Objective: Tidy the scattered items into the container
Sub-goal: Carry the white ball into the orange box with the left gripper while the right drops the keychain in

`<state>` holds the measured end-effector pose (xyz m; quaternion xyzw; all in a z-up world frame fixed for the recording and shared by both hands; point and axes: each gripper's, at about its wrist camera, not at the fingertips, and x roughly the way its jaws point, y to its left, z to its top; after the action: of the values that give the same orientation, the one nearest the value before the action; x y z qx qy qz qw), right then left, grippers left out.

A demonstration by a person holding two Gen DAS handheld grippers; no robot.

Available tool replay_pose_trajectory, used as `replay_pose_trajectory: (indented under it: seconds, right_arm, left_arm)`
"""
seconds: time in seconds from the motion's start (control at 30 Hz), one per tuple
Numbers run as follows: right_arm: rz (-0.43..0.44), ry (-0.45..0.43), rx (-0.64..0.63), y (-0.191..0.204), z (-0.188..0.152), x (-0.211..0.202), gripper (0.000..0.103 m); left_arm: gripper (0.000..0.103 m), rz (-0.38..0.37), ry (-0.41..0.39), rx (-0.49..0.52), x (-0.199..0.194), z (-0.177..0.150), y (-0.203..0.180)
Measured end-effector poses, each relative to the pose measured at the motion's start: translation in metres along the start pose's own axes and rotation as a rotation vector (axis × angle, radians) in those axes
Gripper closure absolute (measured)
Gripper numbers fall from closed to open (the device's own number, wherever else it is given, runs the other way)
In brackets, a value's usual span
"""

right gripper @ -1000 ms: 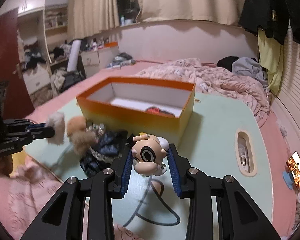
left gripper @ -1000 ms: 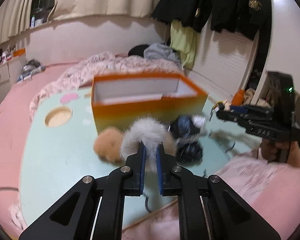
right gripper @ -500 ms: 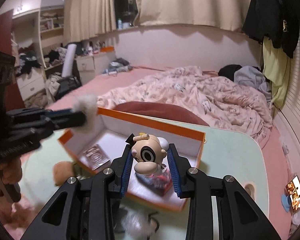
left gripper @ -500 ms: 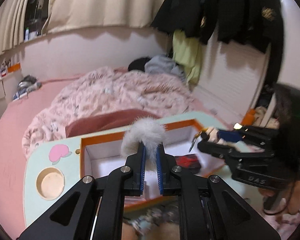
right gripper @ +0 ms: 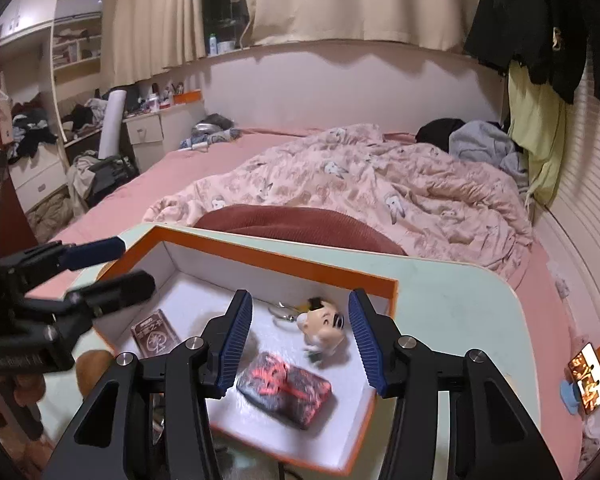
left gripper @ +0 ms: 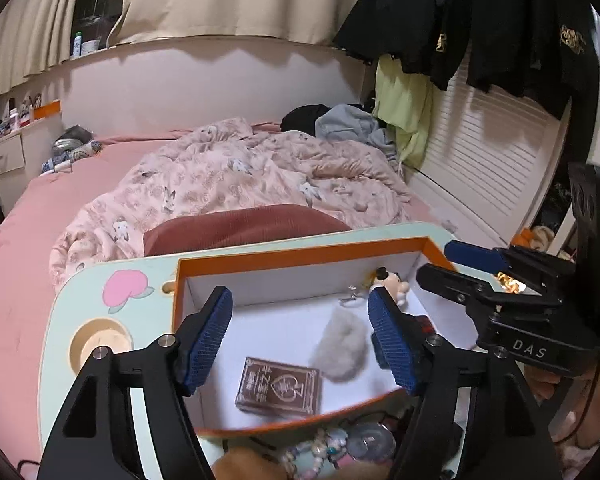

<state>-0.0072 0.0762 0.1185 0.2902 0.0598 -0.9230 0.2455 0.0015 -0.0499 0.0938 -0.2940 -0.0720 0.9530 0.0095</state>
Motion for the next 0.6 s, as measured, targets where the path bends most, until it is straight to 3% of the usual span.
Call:
replay_pose_trajectory:
  seconds: [0.17,0.37,0.5,0.6]
  right_arm:
    - [0.041,0.017,0.000,0.007,-0.024,-0.032,0.052]
    - [0.070,0.085,-0.014,0.011,-0.078,-0.067,0.046]
    - [0.018,0.130,-0.063,0.011,-0.109,-0.067,0.044]
    - [0.017,0.189,-0.054,0.006,-0.125,-0.055,0.044]
  left_arm:
    - [0.032,0.010,0.002,0.047,-0.031,-0.021,-0.011]
    - [0.032,0.012,0.038,0.121,-0.069,-0.081,-0.022]
    - [0.032,0.049,0.097,0.120,-0.070,-0.112,-0.018]
    - [0.032,0.067,0.118,0.049,-0.060,-0.123,-0.008]
